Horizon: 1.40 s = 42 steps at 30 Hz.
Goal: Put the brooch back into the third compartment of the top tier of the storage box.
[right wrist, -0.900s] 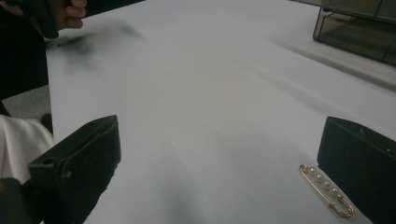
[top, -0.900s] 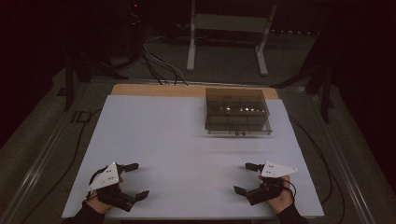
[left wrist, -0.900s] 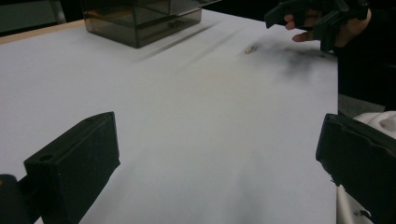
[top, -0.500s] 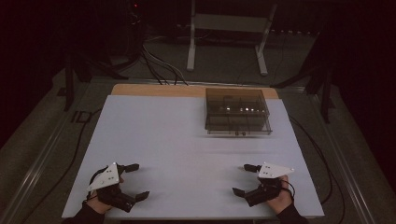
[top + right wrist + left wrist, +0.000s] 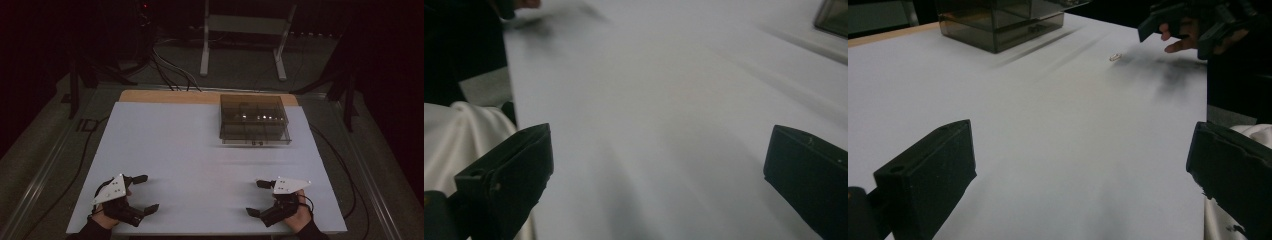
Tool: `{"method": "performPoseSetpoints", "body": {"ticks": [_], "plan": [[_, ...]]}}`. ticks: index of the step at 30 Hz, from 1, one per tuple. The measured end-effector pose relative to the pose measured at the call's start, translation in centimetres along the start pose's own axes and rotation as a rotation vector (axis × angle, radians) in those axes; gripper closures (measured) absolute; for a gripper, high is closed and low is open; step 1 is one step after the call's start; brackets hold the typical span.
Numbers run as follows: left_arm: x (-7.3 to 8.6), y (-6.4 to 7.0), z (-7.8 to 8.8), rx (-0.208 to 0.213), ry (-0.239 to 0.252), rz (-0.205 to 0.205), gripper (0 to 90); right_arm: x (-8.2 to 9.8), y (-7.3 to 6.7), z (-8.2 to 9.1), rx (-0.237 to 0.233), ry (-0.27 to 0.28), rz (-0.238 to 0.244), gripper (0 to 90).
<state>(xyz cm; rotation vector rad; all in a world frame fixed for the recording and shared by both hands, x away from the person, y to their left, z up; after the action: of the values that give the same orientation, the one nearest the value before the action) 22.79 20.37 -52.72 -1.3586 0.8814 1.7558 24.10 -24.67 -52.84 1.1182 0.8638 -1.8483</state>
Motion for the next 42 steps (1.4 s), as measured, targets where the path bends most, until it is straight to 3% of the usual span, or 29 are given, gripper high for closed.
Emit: {"method": "performPoseSetpoints", "body": {"ticks": [12, 23, 36, 42], "plan": [[-0.1, 0.1, 0.0, 0.005, 0.001, -0.001, 0.5, -1.6, -2.0, 0.0, -0.049, 0.005, 0.040, 0.0], [-0.1, 0.3, -0.1, 0.014, -0.001, 0.001, 0.5, -3.5, -2.5, 0.3, -0.072, 0.044, 0.069, 0.0], [-0.2, 0.3, 0.0, 0.010, 0.001, 0.003, 0.5, -5.1, -1.7, 0.7, -0.058, 0.089, 0.065, 0.0], [-0.2, 0.3, 0.0, 0.008, 0.002, 0.004, 0.5, -5.7, -0.9, 0.8, -0.017, 0.117, 0.082, 0.0]]}}
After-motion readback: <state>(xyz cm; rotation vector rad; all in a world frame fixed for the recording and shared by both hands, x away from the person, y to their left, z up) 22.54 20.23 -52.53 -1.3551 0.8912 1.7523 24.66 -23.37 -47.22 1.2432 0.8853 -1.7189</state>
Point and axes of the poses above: each handheld gripper's, and its own axes: z roughly backward along the jaws, x roughly out of its underside, y roughly to its right, the point moved 2 cm from there along -z, roughly forward along the jaws, and after that the axes turned 8 degrees about y, right-handed, at the moved point
